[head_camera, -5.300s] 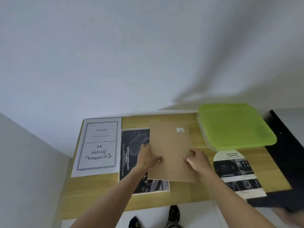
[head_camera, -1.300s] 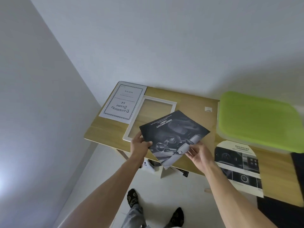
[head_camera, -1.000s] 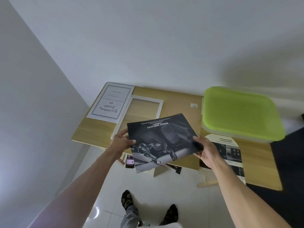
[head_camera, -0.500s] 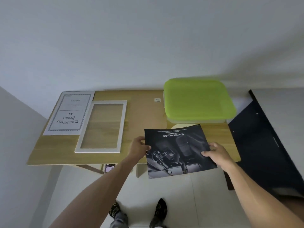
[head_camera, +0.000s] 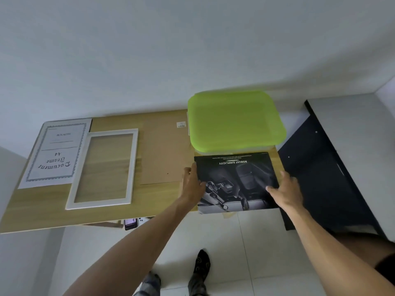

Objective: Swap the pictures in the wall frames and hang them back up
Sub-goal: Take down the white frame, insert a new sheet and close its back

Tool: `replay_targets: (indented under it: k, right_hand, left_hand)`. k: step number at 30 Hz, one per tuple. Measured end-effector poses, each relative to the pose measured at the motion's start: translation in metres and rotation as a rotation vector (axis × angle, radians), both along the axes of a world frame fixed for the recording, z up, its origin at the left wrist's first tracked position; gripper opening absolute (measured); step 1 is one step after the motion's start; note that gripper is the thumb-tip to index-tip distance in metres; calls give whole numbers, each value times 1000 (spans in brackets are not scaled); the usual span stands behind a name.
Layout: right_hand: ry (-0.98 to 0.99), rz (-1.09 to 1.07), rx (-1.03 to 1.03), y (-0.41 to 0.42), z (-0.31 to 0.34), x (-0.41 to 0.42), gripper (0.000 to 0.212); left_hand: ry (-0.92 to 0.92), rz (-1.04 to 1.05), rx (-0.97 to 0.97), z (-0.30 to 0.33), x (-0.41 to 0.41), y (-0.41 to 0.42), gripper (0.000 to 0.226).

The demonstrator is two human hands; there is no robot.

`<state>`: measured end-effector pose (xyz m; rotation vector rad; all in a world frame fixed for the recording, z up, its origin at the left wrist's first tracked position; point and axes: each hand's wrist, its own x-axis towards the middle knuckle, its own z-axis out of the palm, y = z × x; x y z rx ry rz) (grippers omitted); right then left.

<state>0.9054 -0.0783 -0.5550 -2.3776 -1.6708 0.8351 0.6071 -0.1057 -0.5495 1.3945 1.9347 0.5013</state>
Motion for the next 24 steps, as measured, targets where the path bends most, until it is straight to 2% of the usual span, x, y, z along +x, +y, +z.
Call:
replay_targets:
  k: [3, 5, 7, 24]
  right_hand:
    - [-159, 263, 149, -11, -11, -11, 68]
    - [-169, 382, 139, -15, -19, -19, 64]
    - [-178, 417, 115, -17, -25, -23, 63]
    - [-189, 401, 121, -10, -21, -19, 62]
  left_hand:
    - [222, -292, -6, -7, 8, -18, 78]
    - [294, -496, -43, -11, 12, -28, 75]
    - [335, -591, -75, -14, 16, -33, 69]
    - [310, -616, -33, -16, 22, -25, 61]
